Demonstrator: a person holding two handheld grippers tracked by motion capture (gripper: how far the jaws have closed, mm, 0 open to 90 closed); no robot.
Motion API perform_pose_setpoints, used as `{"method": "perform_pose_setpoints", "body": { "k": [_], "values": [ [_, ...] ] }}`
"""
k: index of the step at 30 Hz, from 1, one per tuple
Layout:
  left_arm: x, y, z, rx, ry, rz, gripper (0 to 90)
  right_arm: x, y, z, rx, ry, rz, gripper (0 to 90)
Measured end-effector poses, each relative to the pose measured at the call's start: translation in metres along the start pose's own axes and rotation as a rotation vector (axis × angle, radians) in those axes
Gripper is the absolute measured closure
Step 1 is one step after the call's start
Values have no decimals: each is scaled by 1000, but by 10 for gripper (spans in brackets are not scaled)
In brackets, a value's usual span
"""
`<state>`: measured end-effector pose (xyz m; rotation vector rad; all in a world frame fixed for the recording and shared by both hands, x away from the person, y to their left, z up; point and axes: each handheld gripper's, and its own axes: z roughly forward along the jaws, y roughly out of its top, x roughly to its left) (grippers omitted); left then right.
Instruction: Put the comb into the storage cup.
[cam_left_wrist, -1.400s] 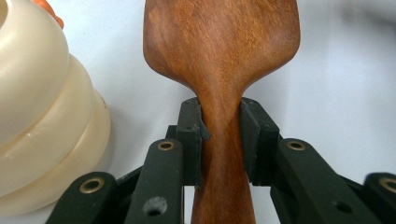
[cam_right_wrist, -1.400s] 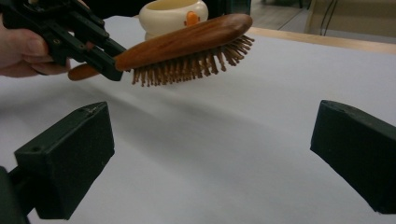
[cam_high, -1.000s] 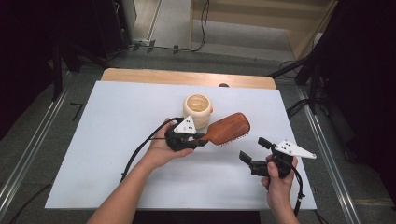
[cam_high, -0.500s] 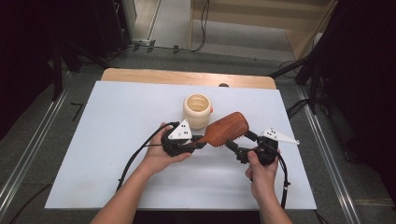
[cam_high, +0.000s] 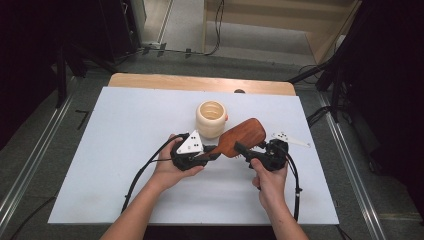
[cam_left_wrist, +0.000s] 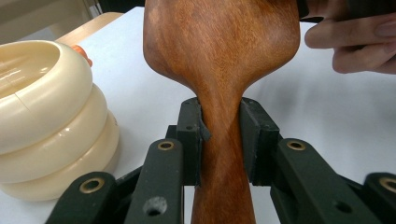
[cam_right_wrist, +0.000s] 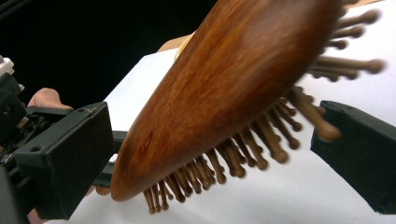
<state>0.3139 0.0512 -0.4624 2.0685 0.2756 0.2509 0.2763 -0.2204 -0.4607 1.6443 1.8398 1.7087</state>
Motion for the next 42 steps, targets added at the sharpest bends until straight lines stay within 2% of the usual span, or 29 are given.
{"method": "perform_pose_setpoints", "body": {
  "k": [6, 9, 10, 12, 13, 15, 16, 17, 19, 20, 21, 23, 24, 27, 28, 29, 30, 31, 32, 33, 35, 36, 38, 40, 42],
  "values": [
    [-3, -2, -1, -24, 15, -4, 718, 2, 3, 7, 5, 2, 48, 0],
    [-4, -2, -1, -24, 24, 4, 718, 2, 4, 10, -7, -10, 78, 87],
    [-5, -2, 0, -22, 28, 7, 718, 2, 4, 10, -7, -10, 78, 87],
    [-6, -3, 0, -20, 30, 11, 718, 1, 4, 11, -9, 16, 101, 180],
    [-6, -3, 1, -20, 30, 13, 718, 1, 4, 11, -9, 16, 101, 180],
    [-6, -4, 1, -22, 35, 13, 717, 1, 4, 11, -15, 43, 113, 283],
    [-6, -4, 1, -28, 34, 8, 717, 1, 4, 11, -15, 43, 113, 283],
    [-5, -4, 1, -30, 33, 5, 718, -1, 4, 11, -19, 65, 124, 317],
    [-5, -4, 1, -35, 31, -3, 717, -6, 4, 11, -20, 148, 189, 405],
    [-5, -4, 2, -36, 32, -8, 717, -6, 4, 11, -20, 148, 189, 405],
    [-4, -4, 2, -37, 25, -18, 716, -7, 4, 12, -21, 193, 215, 465],
    [-3, -5, 3, -43, 2, -40, 714, -6, 4, 11, -23, 208, 218, 487],
    [-2, -6, 3, -45, -4, -51, 704, -4, 4, 10, -25, 219, 202, 505],
    [1, -6, 1, -47, -15, -97, 495, 2, 5, 7, -52, 211, 135, 538],
    [1, -7, 0, -45, -10, -108, 391, 3, 6, 4, -63, 234, 118, 549],
    [1, -8, -1, -47, -5, -116, 391, 3, 6, 4, -63, 234, 118, 549],
    [2, -8, -2, -49, 3, -128, 274, 5, 7, 2, -73, 232, 86, 554],
    [3, -11, -5, -59, 24, -161, 224, 7, 8, 0, -76, 223, 66, 556],
    [3, -11, -5, -59, 24, -161, 176, 8, 9, -1, -85, 217, 47, 557],
    [4, -12, -7, -61, 43, -173, 132, 9, 10, -2, -88, 217, 33, 558],
    [6, -15, -12, -68, 63, -196, 122, 10, 11, -3, -90, 224, 27, 559],
    [6, -17, -15, -69, 72, -202, 85, 12, 12, -5, -104, 225, -4, 561],
    [7, -20, -19, -73, 82, -215, 69, 13, 13, -6, -104, 221, -8, 561],
    [8, -24, -25, -74, 99, -228, 6, 16, 14, -8, -109, 223, -46, 562],
    [9, -29, -32, -80, 114, -235, 0, 17, 14, -9, -114, 225, -61, 562]
  ]
}}
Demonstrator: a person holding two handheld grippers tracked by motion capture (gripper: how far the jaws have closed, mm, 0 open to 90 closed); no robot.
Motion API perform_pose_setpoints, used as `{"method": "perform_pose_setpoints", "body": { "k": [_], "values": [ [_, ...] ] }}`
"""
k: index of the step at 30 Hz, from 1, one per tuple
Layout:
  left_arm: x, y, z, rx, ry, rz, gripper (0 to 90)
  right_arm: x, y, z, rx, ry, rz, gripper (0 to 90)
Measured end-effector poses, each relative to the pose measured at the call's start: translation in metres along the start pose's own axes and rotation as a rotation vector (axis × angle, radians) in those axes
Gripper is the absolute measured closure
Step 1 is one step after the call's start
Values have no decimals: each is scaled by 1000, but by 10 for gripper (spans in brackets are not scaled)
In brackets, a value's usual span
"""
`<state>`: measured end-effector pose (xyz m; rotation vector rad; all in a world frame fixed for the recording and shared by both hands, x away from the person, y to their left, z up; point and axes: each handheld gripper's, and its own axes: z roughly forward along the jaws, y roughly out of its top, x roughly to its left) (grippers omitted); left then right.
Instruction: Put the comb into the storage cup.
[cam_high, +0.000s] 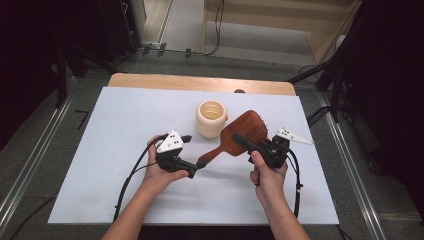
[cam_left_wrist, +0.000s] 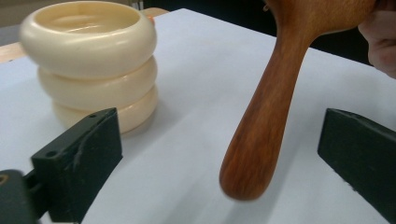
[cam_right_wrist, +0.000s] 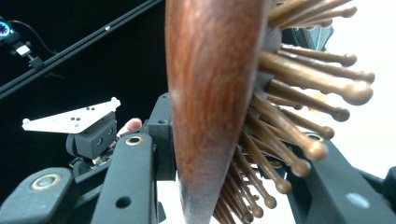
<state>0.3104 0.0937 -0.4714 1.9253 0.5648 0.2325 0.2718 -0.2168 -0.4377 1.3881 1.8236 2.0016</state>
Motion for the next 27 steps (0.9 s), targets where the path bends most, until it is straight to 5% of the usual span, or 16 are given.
{"method": "perform_pose_setpoints", "body": {
  "k": [27],
  "values": [
    [27, -36, -78, -97, 172, -93, 0, 8, 15, 4, -26, 17, -97, 563]
  ]
}}
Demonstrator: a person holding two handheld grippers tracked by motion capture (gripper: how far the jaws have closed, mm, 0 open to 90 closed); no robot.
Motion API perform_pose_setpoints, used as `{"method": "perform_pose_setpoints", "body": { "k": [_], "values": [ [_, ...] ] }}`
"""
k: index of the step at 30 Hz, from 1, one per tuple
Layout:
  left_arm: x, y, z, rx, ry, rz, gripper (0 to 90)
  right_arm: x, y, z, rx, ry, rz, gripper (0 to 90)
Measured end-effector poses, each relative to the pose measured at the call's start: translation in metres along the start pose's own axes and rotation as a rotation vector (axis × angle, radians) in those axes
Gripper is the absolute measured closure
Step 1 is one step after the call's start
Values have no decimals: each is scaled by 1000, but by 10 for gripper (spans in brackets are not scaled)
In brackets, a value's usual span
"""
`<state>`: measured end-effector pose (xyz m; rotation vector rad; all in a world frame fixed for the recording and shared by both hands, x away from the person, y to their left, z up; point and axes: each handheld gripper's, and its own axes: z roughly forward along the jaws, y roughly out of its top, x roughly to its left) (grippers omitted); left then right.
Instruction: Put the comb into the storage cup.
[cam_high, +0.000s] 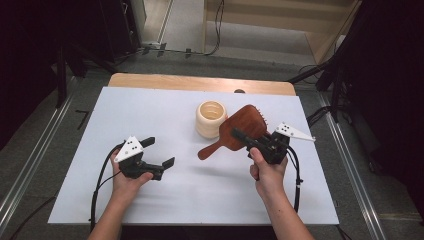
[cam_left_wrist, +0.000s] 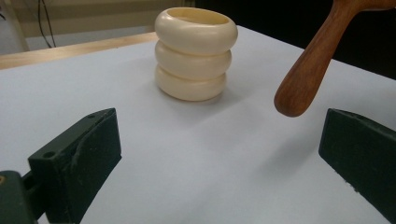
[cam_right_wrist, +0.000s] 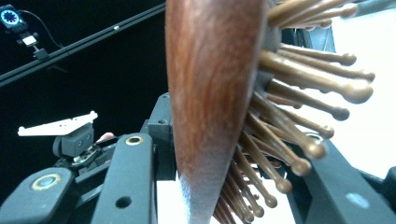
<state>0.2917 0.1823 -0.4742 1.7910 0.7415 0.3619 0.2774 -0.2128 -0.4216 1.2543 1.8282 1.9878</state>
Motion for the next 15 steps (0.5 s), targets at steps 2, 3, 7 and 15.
{"method": "perform_pose_setpoints", "body": {
  "k": [2, 3, 7, 15],
  "values": [
    [3, -2, -5, -1, 15, -3, 0, 0, 1, 1, -3, 1, 0, 563],
    [4, -3, -8, -7, 20, -5, 0, -1, 2, 1, -3, 3, -4, 563],
    [9, -7, -19, -15, 46, -10, 0, -1, 4, 1, -6, 1, -13, 563],
    [17, -15, -39, -19, 86, -21, 0, -1, 8, 2, -10, 1, -24, 563]
  ]
}}
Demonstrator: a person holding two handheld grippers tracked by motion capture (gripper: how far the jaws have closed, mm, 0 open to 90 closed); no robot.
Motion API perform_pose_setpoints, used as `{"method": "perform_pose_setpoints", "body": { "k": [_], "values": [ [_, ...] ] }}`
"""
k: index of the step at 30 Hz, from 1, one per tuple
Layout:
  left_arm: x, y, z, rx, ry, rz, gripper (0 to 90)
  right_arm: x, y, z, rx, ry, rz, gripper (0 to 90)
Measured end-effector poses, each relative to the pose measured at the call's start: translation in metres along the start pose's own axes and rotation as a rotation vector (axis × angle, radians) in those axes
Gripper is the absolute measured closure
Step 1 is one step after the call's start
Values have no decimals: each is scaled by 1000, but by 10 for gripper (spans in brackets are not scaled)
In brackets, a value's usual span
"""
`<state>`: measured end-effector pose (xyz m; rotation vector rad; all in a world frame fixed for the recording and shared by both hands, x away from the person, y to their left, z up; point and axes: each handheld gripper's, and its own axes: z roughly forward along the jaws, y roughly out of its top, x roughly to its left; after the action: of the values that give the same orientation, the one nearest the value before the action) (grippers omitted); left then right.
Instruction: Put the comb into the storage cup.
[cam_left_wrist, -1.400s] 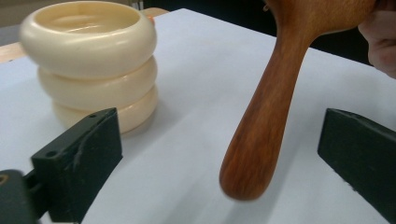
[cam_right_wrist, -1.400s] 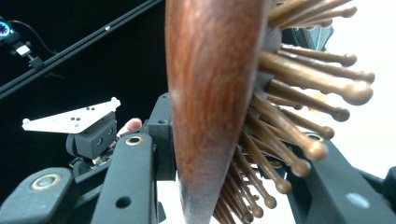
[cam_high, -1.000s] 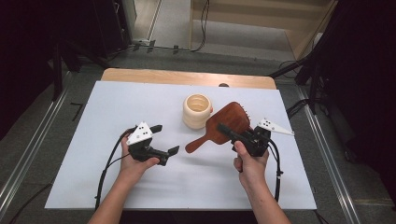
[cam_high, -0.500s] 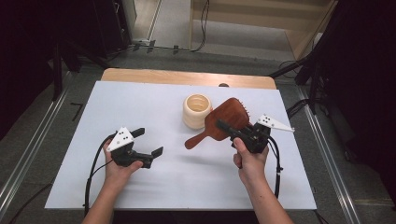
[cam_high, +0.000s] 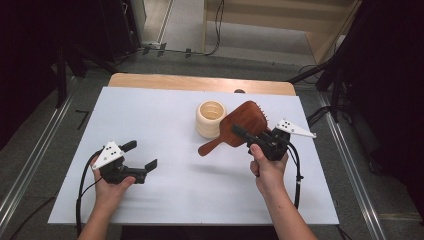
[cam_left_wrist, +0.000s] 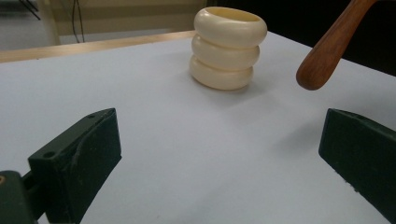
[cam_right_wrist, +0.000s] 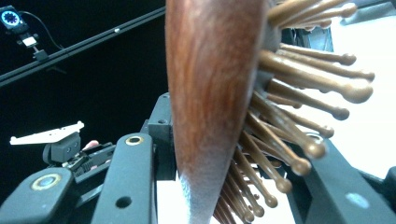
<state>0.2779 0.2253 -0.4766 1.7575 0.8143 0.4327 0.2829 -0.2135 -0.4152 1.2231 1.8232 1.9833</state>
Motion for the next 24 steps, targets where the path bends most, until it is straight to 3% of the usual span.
{"method": "perform_pose_setpoints", "body": {
  "k": [24],
  "values": [
    [12, -22, -42, 3, 97, -27, 0, -1, 16, 2, -25, -11, -25, 564]
  ]
}}
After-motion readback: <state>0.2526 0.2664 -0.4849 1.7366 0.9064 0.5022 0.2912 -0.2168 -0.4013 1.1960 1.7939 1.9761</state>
